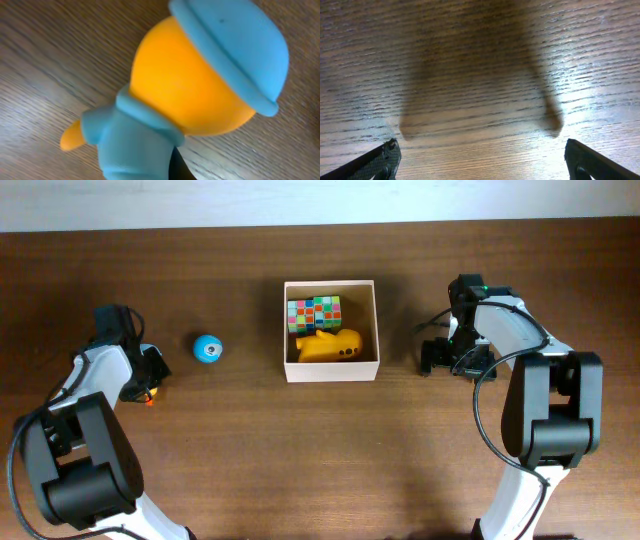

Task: Pack container
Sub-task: 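Lift the duck figure and carry it with the left gripper over the box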

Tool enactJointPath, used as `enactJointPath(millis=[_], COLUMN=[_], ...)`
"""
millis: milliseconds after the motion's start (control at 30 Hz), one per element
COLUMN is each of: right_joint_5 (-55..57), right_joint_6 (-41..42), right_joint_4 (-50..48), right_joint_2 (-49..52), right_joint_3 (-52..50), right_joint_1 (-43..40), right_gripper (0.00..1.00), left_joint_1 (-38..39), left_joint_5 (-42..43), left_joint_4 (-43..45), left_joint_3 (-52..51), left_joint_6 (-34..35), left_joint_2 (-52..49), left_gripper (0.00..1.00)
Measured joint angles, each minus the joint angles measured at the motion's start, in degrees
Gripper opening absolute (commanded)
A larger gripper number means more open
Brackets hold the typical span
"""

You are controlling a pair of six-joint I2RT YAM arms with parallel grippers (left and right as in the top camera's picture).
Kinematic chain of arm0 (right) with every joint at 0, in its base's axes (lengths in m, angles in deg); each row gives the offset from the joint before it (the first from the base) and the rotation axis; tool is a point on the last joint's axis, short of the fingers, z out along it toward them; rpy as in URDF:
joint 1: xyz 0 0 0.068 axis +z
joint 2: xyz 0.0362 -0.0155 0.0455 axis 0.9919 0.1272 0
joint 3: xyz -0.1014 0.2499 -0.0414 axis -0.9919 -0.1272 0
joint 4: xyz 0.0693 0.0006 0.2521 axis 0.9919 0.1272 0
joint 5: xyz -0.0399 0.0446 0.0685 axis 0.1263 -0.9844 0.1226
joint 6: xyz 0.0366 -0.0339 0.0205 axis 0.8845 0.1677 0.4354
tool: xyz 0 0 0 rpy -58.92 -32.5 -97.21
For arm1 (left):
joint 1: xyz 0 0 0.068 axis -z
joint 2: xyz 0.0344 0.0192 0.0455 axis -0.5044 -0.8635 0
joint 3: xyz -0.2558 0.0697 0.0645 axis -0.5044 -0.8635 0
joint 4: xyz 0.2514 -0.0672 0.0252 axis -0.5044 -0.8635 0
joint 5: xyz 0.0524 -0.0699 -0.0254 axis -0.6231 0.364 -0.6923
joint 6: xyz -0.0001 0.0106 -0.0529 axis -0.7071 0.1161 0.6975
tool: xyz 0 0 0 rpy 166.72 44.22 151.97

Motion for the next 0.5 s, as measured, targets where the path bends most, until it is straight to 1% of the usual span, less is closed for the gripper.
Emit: enactJointPath(millis=[133,267,400,500], right_joint_5=[0.0,0.0,0.0,0.0], right_joint_6=[0.0,0.0,0.0,0.0], right_joint_4=[0.0,0.0,0.0,0.0], right_joint_2=[0.0,0.0,0.0,0.0], right_joint_3=[0.0,0.0,0.0,0.0], right_joint_1=[0.0,0.0,0.0,0.0], right_gripper=[0.99,0.99,0.99,0.99], left_joint_1=[0.0,0.0,0.1,0.9], left_joint_5=[2.9,8.2,14.7,18.6], left_joint_4=[-2.5,-5.6,-8.8,-10.4], left_joint_3=[1.1,4.7,9.7,13.3], left_joint_6=[0.0,-0.9,-4.1,-7.3], left_joint_2=[0.0,0.0,2.1,5.8], left_gripper=[0.02,0.02,0.02,0.02])
